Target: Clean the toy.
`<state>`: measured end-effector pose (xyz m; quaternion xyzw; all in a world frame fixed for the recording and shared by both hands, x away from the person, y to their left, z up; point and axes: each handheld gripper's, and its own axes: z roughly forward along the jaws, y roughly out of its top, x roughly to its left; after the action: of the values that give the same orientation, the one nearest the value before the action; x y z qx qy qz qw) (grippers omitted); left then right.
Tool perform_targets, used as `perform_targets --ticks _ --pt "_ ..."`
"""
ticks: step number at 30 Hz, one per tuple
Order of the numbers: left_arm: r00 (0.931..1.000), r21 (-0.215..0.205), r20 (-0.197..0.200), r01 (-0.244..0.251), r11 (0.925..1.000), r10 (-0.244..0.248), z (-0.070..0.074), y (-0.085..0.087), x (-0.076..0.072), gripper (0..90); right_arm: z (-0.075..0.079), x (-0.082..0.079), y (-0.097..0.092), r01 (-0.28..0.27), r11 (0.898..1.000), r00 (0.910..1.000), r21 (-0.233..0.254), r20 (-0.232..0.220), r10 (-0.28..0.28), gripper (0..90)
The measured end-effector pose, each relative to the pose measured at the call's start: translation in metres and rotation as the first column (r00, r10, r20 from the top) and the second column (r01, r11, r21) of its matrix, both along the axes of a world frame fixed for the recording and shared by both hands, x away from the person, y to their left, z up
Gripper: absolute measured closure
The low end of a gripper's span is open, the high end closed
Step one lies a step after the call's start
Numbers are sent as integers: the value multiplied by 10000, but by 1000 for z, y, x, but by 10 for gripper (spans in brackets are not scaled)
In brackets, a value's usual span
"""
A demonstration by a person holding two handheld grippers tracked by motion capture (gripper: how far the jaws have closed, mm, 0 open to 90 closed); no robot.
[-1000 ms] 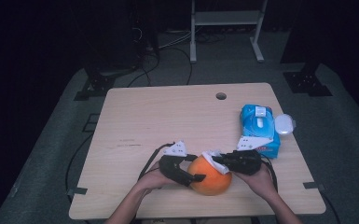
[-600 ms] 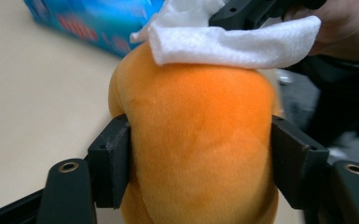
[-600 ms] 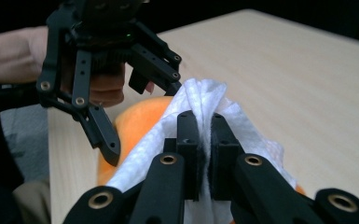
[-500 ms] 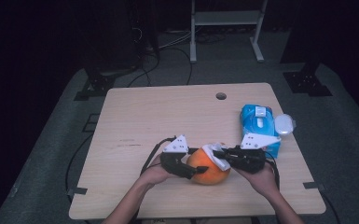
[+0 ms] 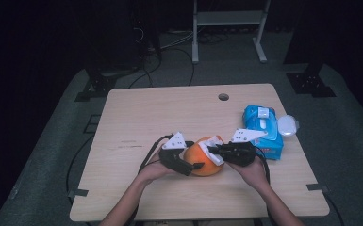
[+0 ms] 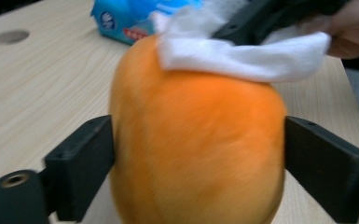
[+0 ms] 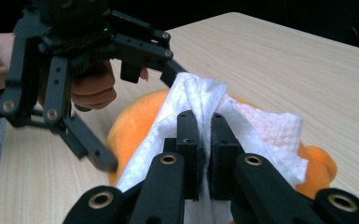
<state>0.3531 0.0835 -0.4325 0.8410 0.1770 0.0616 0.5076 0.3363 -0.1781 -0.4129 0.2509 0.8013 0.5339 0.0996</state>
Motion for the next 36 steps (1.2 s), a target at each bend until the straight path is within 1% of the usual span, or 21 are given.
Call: perform_targets --ticks 2,3,5,7,11,13,15,17,18,20,22,24,25,26,28,30,32,33,34,35,36 --pt "9991 -206 -406 -127 9997 118 -4 1 0 108 0 -2 -2 1 10000 10000 -29 46 -1 843" --pt "9990 -243 -404 -190 9995 180 -6 1 -2 134 0 -3 -3 11 10000 10000 -19 7 -11 843" --pt "9997 -377 -162 -205 9991 199 -8 1 -7 199 -1 -6 -4 36 10000 10000 -11 78 -36 843" --pt "9994 -408 115 -314 9987 319 -9 0 -13 232 -2 -9 -5 43 10000 9999 12 114 -43 843" --pt "9969 47 718 -311 9995 307 -5 -5 -25 254 -2 -17 -8 23 10000 9998 -33 218 -22 843" --pt "9947 278 994 -281 9992 252 -4 -8 -30 266 0 -25 -7 23 9999 9990 -124 447 -17 843" --pt "9920 415 1250 -228 9989 175 -4 -11 -33 272 3 -33 -1 -164 9994 9971 -312 744 187 844" --pt "9891 586 1473 -117 9982 30 -3 -16 -37 273 6 -38 9 -559 9980 9941 -301 918 585 844" --pt "9877 648 1561 -55 9979 -47 -2 -17 -38 277 7 -40 15 -673 9966 9918 -483 1057 721 844" --pt "9859 732 1669 -19 9973 -103 -2 -19 -40 287 9 -40 26 -773 9943 9878 -739 1293 864 845" --pt "9847 696 1740 -41 9976 -81 -3 -18 -40 294 12 -35 29 -658 9952 9878 -730 1365 753 845" --pt "9847 607 1739 23 9982 -128 -4 -17 -40 300 13 -27 26 -515 9968 9899 -612 1289 590 845" --pt "9844 598 1748 90 9982 -193 -5 -16 -40 302 14 -23 23 -405 9972 9899 -630 1333 486 845" --pt "9847 563 1727 128 9983 -224 -6 -15 -40 304 14 -20 20 -240 9974 9889 -682 1449 337 845" --pt "9847 592 1712 230 9980 -328 -6 -12 -39 305 14 -14 10 142 9980 9898 -619 1422 -52 845" --pt "9864 488 1613 249 9985 -324 -7 -10 -37 305 13 -10 -1 543 9968 9896 -582 1360 -460 845" --pt "9885 378 1469 299 9988 -351 -9 -8 -35 302 8 -7 -10 737 9956 9902 -580 1234 -661 845" --pt "9901 304 1331 400 9987 -437 -10 -7 -33 291 6 -7 -13 752 9957 9910 -544 1151 -685 845" --pt "9930 155 1009 605 9980 -617 -11 -6 -31 264 4 -8 -15 724 9962 9925 -482 1025 -671 845" --pt "9943 -58 754 757 9971 -750 -11 -5 -28 223 3 -9 -16 669 9967 9933 -454 971 -622 845" --pt "9967 -370 409 709 9968 -694 -10 -3 -26 197 2 -11 -16 647 9968 9937 -466 948 -601 846"
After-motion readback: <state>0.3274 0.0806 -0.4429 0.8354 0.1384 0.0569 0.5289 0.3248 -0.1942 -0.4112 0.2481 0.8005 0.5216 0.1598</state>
